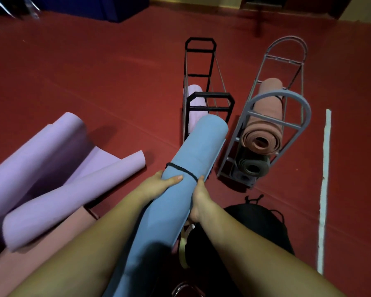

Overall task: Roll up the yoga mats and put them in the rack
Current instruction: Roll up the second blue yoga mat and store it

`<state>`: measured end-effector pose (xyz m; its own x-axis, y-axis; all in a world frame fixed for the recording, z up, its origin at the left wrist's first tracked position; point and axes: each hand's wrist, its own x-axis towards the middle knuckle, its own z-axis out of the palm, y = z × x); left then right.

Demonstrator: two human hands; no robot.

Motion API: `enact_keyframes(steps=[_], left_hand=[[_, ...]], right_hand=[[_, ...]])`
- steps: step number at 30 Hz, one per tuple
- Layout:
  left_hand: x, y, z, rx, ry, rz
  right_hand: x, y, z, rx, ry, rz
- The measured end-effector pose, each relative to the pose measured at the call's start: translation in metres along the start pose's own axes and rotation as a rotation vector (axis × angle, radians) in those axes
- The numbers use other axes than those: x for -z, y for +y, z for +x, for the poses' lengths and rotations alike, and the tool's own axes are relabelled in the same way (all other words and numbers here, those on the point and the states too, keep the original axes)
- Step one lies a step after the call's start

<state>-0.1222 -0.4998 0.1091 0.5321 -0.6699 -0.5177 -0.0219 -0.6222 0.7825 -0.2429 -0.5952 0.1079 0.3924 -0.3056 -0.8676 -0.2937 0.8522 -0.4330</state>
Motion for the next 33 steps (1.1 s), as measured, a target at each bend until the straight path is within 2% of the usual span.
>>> enact_keyframes(steps=[6,15,21,28,33], left_hand=[[0.000,-0.001,0.019,0.011,-0.052,-0.143],[-0.005,-0.018,0.033,0.015,-0.112,-0.297],[-0.006,-0.019,0.039,0.004,-0.093,-0.402],[-0.006,-0.002,0.059,-0.014,-0.082,-0.412],[-0.008,0.023,0.080,-0.055,-0.017,-0.453]], right_hand=[[0.001,-0.017,0.012,0.009,0.034,-0.036],[-0.004,-0.005,0.047,0.038,0.119,-0.019],[0.009,0.017,0.164,0.130,0.195,-0.134],[-0.007,-0.026,0.084,0.229,0.216,-0.098],[-0.002,-0.072,0.109,0.316,0.255,-0.110]])
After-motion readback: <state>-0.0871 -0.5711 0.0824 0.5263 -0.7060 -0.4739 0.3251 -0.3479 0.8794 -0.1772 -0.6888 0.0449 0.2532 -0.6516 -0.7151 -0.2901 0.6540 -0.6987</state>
